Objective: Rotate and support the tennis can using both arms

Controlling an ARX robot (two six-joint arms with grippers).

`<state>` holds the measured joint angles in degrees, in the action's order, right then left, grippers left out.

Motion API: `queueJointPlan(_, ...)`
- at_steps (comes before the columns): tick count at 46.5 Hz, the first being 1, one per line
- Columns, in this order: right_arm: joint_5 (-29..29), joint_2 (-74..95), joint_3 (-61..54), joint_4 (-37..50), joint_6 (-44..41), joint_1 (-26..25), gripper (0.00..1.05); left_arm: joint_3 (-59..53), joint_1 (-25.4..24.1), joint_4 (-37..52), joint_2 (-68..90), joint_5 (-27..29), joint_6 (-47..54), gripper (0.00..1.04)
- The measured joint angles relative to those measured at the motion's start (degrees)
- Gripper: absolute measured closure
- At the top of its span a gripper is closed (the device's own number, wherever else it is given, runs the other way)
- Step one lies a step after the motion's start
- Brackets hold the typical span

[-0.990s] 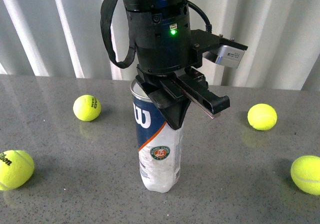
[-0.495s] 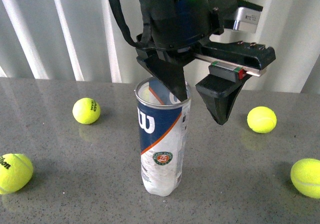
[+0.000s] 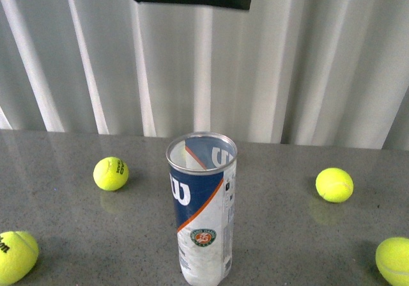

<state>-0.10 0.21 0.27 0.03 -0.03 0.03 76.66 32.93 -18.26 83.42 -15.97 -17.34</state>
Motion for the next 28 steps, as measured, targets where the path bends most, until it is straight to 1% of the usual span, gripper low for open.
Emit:
queueJointPlan(5,-0.02,0.00,0.00,0.00,0.00,0.00,0.07,-1.42,0.46,1.84,-3.10,0.44,-6.19,0.07)
queueJointPlan(9,-0.04,0.00,0.00,0.00,0.00,0.00,0.07,-1.95,0.79,1.88,-2.84,0.37,-8.33,0.07)
queueJointPlan(10,-0.04,0.00,0.00,0.00,0.00,0.00,0.07,-2.29,0.83,2.08,-2.58,1.22,-8.61,0.07)
queueJointPlan(11,-0.02,0.00,0.00,0.00,0.00,0.00,0.07,-3.67,1.44,4.57,-2.62,5.01,-7.56,0.09)
queueJointPlan(13,0.00,0.00,0.00,0.00,0.00,0.02,0.07,-8.66,2.08,14.14,-3.48,17.18,-3.63,0.16)
queueJointPlan(14,0.00,0.00,0.00,0.00,0.02,0.00,0.07,-10.05,2.08,16.61,-3.76,20.20,-1.88,0.18)
queueJointPlan(16,-0.02,0.00,0.00,0.00,0.00,0.00,0.07,-15.89,1.55,25.62,-5.53,31.17,2.43,0.25)
queueJointPlan(17,-0.02,0.02,0.00,0.00,0.00,0.00,0.07,-18.88,1.22,29.51,-6.82,35.10,5.31,0.29)
queueJointPlan(18,0.00,0.02,0.00,0.00,0.02,0.00,0.07,-21.38,0.68,32.72,-8.20,37.92,7.43,0.32)
queueJointPlan(19,0.00,0.02,0.00,0.00,0.00,0.00,0.07,-22.01,0.37,33.48,-8.55,38.75,7.89,0.34)
queueJointPlan(20,0.02,0.04,0.00,0.00,0.02,0.00,0.07,-25.11,-0.39,37.24,-10.62,42.25,9.86,0.38)
queueJointPlan(21,0.09,0.02,0.00,0.00,0.02,0.00,0.07,-27.58,-1.29,39.56,-12.35,43.71,10.73,0.41)
queueJointPlan(23,0.13,0.00,0.00,0.00,0.02,0.00,0.07,-32.13,-3.06,42.77,-15.89,44.30,12.59,0.48)
queueJointPlan(24,0.11,0.02,0.00,0.00,0.02,0.00,0.07,-35.17,-4.26,44.33,-18.21,43.82,13.57,0.54)
queueJointPlan(27,-0.22,0.00,0.00,0.00,0.00,0.00,0.07,-42.45,-7.61,46.45,-23.12,41.20,15.23,0.68)
queueJointPlan(28,-0.20,0.00,0.00,0.00,0.00,0.00,0.07,-44.85,-8.83,46.93,-24.44,40.35,15.54,0.74)
